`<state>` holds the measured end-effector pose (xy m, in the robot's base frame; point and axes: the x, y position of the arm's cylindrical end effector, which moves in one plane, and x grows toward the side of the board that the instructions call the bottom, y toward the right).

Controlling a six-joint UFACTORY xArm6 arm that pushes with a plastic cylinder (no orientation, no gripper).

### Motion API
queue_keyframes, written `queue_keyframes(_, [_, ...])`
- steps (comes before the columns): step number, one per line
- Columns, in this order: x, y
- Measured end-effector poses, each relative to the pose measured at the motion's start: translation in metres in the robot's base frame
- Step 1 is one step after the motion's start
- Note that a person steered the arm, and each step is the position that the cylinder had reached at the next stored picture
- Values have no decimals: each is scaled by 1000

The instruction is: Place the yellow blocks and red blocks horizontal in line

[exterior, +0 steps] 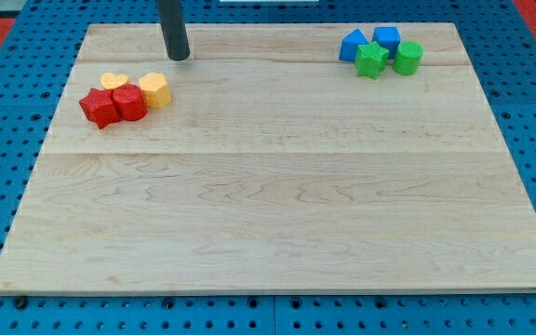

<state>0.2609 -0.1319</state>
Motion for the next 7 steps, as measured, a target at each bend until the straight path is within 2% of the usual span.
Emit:
queue_keyframes(2, [12, -5])
queue_keyframes(3, [18, 26])
queue_keyframes(5, [77, 33])
queue_keyframes(6, [104, 85])
queue_keyframes(7, [187, 66])
